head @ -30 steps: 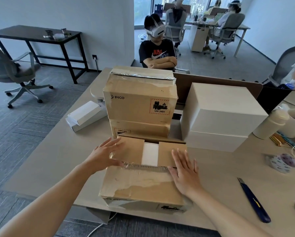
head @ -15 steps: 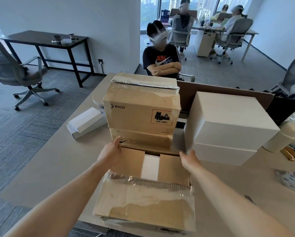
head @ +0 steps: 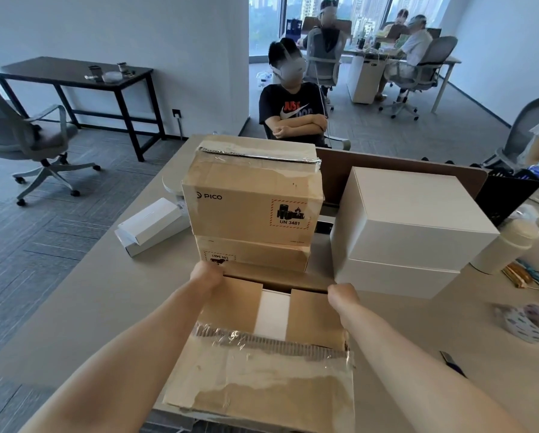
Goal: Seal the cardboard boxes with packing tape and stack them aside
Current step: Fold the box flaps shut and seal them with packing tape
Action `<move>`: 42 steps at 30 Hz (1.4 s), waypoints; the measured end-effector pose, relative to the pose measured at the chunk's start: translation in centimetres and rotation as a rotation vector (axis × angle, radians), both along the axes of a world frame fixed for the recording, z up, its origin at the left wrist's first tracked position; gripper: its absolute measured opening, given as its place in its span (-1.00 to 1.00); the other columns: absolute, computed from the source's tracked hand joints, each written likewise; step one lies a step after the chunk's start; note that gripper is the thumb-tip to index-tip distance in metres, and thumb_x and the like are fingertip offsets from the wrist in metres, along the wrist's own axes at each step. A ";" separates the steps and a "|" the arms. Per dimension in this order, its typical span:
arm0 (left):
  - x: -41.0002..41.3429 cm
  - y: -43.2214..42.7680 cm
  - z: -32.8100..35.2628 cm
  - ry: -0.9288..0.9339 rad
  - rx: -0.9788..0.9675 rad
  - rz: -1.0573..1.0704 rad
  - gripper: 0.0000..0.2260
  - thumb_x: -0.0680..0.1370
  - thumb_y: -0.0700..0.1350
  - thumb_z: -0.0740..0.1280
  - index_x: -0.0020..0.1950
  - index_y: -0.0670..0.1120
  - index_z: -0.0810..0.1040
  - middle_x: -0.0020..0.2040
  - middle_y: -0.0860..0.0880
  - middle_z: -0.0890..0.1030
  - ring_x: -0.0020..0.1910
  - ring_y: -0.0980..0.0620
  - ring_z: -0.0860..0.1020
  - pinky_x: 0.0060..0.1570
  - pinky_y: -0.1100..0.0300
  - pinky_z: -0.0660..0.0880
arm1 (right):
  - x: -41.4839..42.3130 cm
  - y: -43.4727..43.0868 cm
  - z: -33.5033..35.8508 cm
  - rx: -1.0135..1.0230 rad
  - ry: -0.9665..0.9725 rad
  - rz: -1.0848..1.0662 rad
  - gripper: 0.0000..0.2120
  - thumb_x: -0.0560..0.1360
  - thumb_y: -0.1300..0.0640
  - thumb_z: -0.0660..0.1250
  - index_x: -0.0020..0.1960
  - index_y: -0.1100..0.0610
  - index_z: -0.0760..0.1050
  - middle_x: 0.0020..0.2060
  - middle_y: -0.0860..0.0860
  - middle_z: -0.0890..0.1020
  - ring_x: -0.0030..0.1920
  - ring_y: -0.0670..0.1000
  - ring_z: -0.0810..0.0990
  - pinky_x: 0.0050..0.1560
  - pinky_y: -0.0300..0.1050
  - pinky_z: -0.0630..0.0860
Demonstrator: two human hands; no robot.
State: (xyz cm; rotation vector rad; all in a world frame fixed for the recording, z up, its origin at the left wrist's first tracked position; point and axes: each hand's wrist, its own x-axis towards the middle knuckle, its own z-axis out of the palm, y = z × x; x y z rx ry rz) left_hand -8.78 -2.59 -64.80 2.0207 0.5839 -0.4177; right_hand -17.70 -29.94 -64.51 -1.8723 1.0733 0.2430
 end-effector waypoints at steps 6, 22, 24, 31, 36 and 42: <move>-0.5 2.3 0.4 0.036 -0.175 -0.010 -0.73 0.61 -0.26 0.29 0.31 -0.25 0.53 0.14 -0.19 0.59 0.04 -0.08 0.53 0.08 0.06 0.51 | -0.9 -0.1 0.0 0.028 -0.140 -0.067 -0.65 0.63 0.22 0.11 0.39 0.27 0.36 0.31 0.20 0.47 0.25 0.21 0.45 0.11 -0.06 0.36; -6.3 3.4 5.3 -0.319 -0.498 -0.030 -0.72 0.65 -0.14 0.10 -0.13 -0.04 0.56 -0.15 0.00 0.59 -0.15 0.06 0.51 -0.01 0.16 0.34 | -5.3 0.9 2.0 0.168 -0.597 -0.242 -0.63 0.49 -0.28 0.11 -0.12 -0.03 0.51 -0.05 -0.02 0.54 -0.11 -0.06 0.49 -0.02 -0.16 0.40; -7.7 3.7 6.3 -0.413 -0.418 -0.173 -0.67 0.65 -0.16 0.08 -0.09 -0.09 0.64 -0.14 0.03 0.65 -0.13 0.11 0.54 -0.09 0.32 0.38 | -6.9 1.3 2.3 0.227 -0.592 -0.155 -0.44 0.53 -0.37 0.00 -0.06 0.01 0.58 0.00 0.01 0.61 0.05 0.01 0.56 0.18 -0.04 0.44; -11.5 4.5 4.5 -0.324 -0.017 -0.610 -0.78 0.66 -0.05 0.19 0.05 0.16 0.62 0.11 0.09 0.67 0.11 0.11 0.60 0.30 -0.01 0.48 | -12.4 2.4 2.2 0.021 -0.584 0.020 -0.63 0.66 -0.08 0.10 -0.03 0.06 0.62 -0.14 -0.04 0.71 -0.02 0.04 0.66 -0.06 -0.09 0.52; -15.1 2.7 2.8 -0.527 0.657 -0.954 -0.52 0.63 0.28 -0.08 0.55 0.28 0.17 0.54 0.23 0.25 0.56 0.00 0.19 0.51 -0.18 -0.32 | -14.2 4.9 0.7 -0.614 -0.532 0.542 -0.69 0.64 0.03 0.16 0.35 -0.08 0.49 0.30 -0.16 0.53 0.34 -0.10 0.43 0.48 -0.04 0.20; -16.3 2.8 -0.5 -0.462 0.704 -1.011 -0.49 0.55 0.31 -0.29 0.53 0.42 -0.11 0.57 0.29 -0.14 0.57 -0.06 -0.29 0.44 -0.24 -0.41 | -15.2 6.0 -2.1 -0.740 -0.227 0.904 -0.46 0.57 -0.25 -0.25 0.53 -0.26 -0.23 0.53 -0.13 -0.28 0.52 -0.01 -0.37 0.51 -0.04 -0.34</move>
